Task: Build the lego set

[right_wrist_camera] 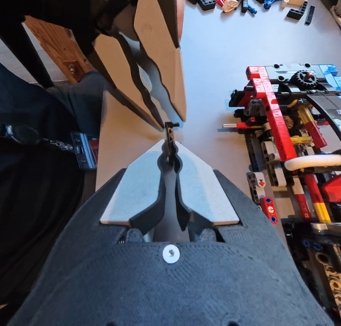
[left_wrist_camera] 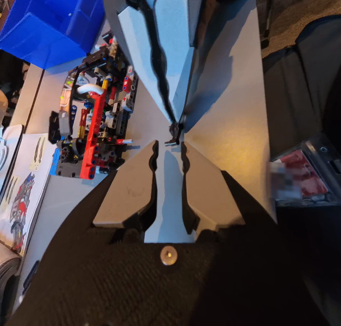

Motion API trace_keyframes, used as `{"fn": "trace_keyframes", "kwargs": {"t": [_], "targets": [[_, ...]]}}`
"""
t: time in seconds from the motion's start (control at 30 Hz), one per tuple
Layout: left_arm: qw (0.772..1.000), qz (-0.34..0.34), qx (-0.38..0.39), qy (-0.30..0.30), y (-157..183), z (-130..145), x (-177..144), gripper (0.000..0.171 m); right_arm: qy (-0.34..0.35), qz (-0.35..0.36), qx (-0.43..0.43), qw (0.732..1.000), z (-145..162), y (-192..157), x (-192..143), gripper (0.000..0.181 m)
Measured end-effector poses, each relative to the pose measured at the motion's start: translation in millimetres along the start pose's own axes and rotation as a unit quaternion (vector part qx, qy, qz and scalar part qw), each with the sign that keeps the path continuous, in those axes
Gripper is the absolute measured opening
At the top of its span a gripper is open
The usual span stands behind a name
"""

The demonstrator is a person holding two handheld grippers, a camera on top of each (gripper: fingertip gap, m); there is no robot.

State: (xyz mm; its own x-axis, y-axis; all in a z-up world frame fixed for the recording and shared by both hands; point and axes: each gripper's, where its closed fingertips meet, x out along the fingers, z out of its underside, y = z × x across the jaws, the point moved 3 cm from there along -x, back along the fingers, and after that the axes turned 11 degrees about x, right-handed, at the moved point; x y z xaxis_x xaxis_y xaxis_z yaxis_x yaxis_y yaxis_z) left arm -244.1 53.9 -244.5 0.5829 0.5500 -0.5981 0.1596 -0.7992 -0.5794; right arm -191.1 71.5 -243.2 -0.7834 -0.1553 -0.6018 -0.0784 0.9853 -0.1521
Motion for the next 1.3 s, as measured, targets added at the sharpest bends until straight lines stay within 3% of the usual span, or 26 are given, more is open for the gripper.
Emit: {"fn": "trace_keyframes", "kwargs": {"t": [0.17, 0.3, 0.37, 0.47, 0.57, 0.67, 0.77, 0.87, 1.07, 1.23, 1.3], "targets": [[0.997, -0.008, -0.073, 0.013, -35.1, 17.7, -18.0, 0.051, 0.023, 0.034, -0.001, 0.999, -1.5, 11.5, -10.3, 0.000], [0.998, -0.002, -0.053, 0.017, -85.7, 35.6, -27.1, 0.074, 0.031, 0.065, -0.004, 0.997, -8.2, 20.7, -18.0, 0.000], [0.997, 0.066, -0.028, 0.025, -99.2, 41.2, -22.1, 0.075, 0.037, 0.072, -0.005, 0.997, -13.3, 22.2, -20.9, 0.000], [0.987, 0.159, -0.018, 0.029, -118.6, 45.9, -5.0, 0.096, 0.035, 0.090, -0.012, 0.995, -16.1, 27.1, -21.8, 0.000], [0.982, 0.184, -0.023, 0.025, -141.1, 48.6, 12.4, 0.100, 0.014, 0.115, -0.016, 0.993, -12.2, 33.5, -20.8, 0.000], [0.970, 0.238, -0.050, -0.012, -134.0, 55.1, 25.0, 0.114, 0.002, 0.131, -0.023, 0.991, -9.9, 37.0, -21.3, 0.000], [0.965, 0.257, -0.030, -0.036, -115.9, 59.8, 32.8, 0.114, -0.001, 0.137, -0.037, 0.990, -12.4, 38.2, -24.0, 0.000], [0.973, 0.223, -0.006, -0.053, -111.1, 60.2, 38.0, 0.117, 0.003, 0.135, -0.044, 0.990, -17.3, 38.7, -27.1, 0.000], [0.976, 0.201, -0.042, -0.069, -98.0, 50.2, 33.2, 0.117, 0.001, 0.138, -0.070, 0.988, -24.0, 33.0, -38.0, 0.000], [0.983, 0.137, -0.097, -0.069, -93.3, 47.1, 11.9, 0.107, 0.002, 0.114, -0.107, 0.988, -20.8, 22.6, -42.4, 0.000], [0.987, 0.102, -0.105, -0.062, -92.4, 42.9, -4.7, 0.091, 0.002, 0.119, -0.109, 0.987, -21.0, 25.6, -41.3, 0.000]]}}
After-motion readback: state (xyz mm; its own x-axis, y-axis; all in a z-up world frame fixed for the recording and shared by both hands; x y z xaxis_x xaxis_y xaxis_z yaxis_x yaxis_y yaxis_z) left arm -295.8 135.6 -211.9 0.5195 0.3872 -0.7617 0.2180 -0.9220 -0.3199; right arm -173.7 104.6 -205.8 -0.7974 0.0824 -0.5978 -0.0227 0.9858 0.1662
